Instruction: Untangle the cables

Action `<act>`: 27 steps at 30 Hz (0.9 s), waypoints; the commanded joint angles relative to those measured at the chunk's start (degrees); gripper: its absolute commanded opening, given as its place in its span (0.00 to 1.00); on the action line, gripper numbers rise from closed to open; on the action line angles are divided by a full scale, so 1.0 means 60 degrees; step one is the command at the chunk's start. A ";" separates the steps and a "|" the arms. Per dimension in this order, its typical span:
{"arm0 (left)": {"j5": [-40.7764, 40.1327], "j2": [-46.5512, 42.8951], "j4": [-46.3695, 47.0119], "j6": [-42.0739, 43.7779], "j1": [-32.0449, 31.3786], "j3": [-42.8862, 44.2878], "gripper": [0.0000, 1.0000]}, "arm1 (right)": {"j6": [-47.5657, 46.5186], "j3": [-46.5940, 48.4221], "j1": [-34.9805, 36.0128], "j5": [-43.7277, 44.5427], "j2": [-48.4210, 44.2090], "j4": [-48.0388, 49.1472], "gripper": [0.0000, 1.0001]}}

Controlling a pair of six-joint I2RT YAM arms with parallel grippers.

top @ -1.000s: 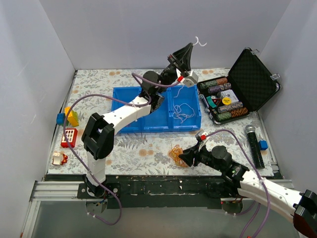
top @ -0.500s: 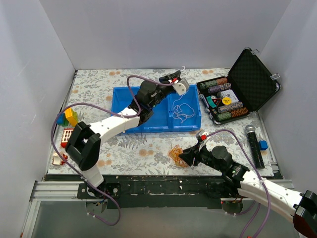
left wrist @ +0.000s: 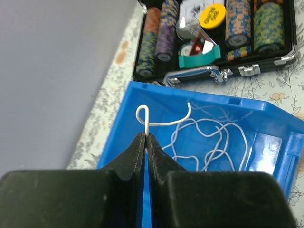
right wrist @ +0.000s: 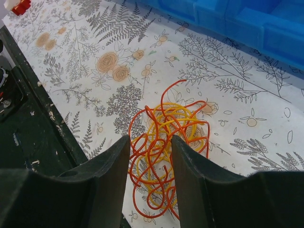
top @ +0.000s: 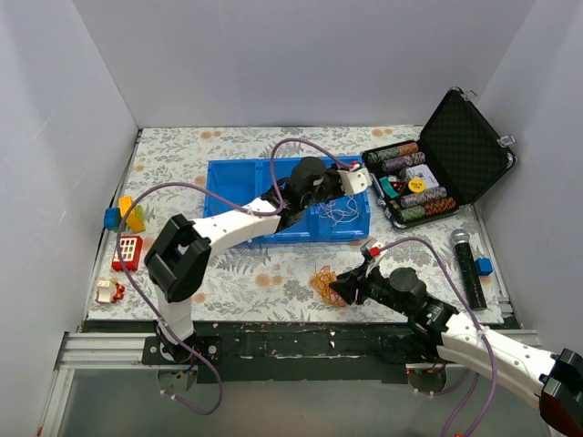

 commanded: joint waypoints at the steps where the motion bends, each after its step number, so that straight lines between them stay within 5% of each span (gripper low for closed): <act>1: -0.0281 0.0900 -0.1805 -0.0677 0.0098 0.1462 0.00 | 0.0101 -0.0025 0.0036 0.0110 -0.0168 0.0255 0.48; 10: 0.0129 0.1341 -0.2729 -0.0518 0.0201 0.1641 0.03 | 0.0043 0.0048 0.0036 0.0183 -0.0330 0.0006 0.48; 15: 0.0260 0.1269 -0.2892 -0.0488 0.0303 0.1948 0.47 | -0.0001 0.0165 0.0036 0.0081 -0.0096 0.0050 0.50; 19: 0.0276 0.1035 -0.2848 -0.0400 0.0362 0.2197 0.97 | -0.0016 0.0224 0.0036 0.0052 0.0007 0.0079 0.51; 23: 0.0538 0.0494 -0.3067 -0.0722 0.0464 0.2520 0.98 | -0.0176 0.0472 0.0050 0.0051 0.0007 -0.0067 0.51; 27: 0.1707 -0.1054 -0.3126 -0.0985 0.0771 0.1353 0.98 | -0.0426 0.1043 0.0036 0.0125 -0.0066 -0.0389 0.50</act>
